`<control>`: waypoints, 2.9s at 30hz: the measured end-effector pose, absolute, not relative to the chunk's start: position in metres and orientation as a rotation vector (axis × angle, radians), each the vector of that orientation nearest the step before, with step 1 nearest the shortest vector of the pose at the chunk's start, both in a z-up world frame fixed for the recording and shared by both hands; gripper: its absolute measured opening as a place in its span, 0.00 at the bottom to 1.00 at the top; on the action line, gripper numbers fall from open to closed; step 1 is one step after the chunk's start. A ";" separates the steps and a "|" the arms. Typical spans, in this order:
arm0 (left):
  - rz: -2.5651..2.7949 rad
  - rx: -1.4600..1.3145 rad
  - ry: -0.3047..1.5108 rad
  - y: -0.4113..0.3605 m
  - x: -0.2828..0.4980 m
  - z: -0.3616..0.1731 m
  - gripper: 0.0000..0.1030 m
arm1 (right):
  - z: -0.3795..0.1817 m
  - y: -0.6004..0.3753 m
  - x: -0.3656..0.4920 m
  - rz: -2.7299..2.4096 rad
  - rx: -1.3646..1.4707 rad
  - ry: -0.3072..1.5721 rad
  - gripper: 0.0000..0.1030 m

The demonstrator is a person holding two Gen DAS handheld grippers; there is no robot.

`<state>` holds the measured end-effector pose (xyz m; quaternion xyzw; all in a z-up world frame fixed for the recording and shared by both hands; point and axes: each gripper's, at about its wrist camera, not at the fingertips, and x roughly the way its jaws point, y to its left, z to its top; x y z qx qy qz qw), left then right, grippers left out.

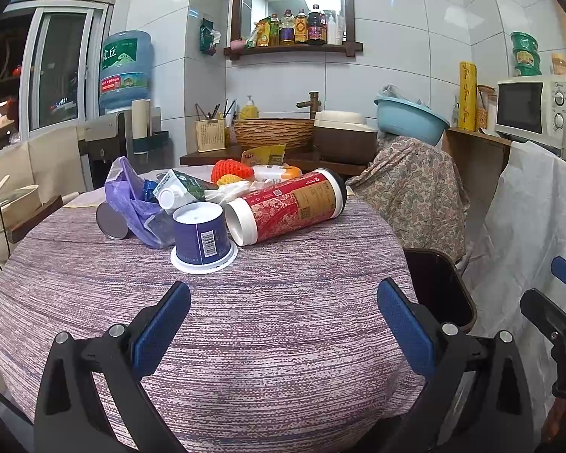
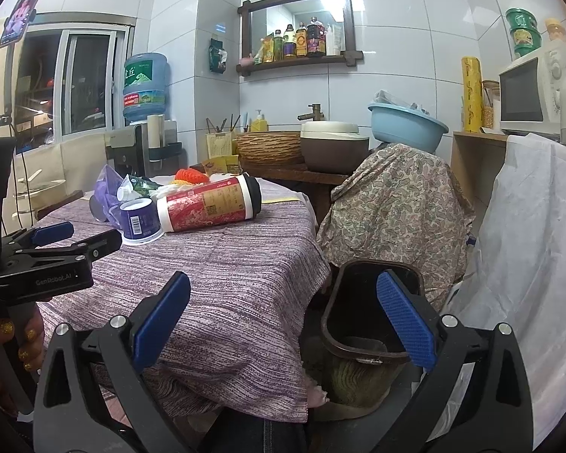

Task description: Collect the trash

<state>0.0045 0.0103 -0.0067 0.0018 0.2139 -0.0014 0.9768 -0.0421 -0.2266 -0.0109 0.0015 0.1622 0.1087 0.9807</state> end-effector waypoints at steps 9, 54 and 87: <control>-0.004 0.004 0.435 0.010 0.005 -0.008 0.95 | -0.012 -0.227 -0.041 0.220 0.007 0.330 0.95; 0.065 -0.008 0.550 0.048 0.027 -0.015 0.95 | -0.026 -0.191 0.001 0.369 -0.070 0.440 0.95; 0.017 0.095 0.768 0.108 0.184 -0.021 0.77 | -0.030 -0.152 0.099 0.511 -0.087 0.564 0.95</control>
